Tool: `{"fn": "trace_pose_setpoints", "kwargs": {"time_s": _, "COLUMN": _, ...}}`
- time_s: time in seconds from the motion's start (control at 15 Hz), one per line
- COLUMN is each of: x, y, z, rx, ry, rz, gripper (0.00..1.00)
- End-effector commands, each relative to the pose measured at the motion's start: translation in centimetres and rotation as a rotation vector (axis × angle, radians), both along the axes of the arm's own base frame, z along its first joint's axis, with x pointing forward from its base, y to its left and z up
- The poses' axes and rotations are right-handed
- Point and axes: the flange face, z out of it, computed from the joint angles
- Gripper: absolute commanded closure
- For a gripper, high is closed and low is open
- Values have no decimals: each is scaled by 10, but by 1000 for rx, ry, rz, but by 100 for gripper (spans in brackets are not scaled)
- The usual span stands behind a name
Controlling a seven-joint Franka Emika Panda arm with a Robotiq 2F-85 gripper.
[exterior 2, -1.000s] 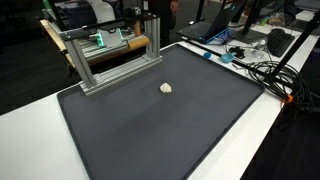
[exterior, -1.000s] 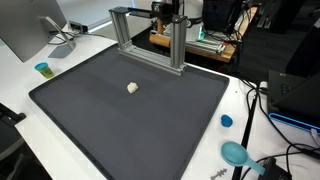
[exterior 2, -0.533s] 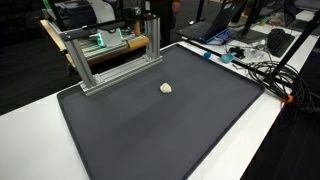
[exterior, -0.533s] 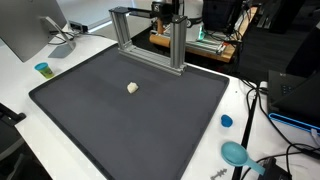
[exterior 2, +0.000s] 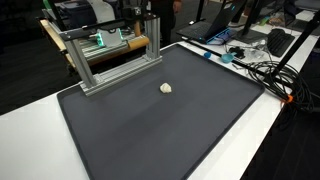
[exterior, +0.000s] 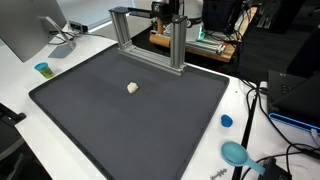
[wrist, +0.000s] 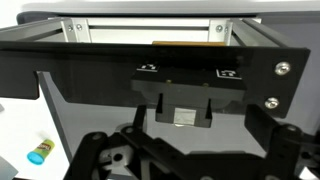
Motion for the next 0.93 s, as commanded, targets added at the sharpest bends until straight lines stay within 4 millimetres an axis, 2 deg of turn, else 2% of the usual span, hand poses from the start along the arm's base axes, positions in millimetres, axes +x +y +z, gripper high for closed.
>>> {"fn": "trace_pose_setpoints", "kwargs": {"time_s": 0.0, "x": -1, "y": -4, "z": 4, "rx": 30, "ry": -25, "rz": 15, "gripper": 0}}
{"fn": "trace_pose_setpoints", "kwargs": {"time_s": 0.67, "x": 3, "y": -3, "z": 1, "rx": 12, "ry": 5, "rz": -3, "gripper": 0}}
{"fn": "trace_pose_setpoints", "kwargs": {"time_s": 0.87, "x": 8, "y": -12, "z": -3, "rx": 58, "ry": 27, "rz": 7, "gripper": 0}}
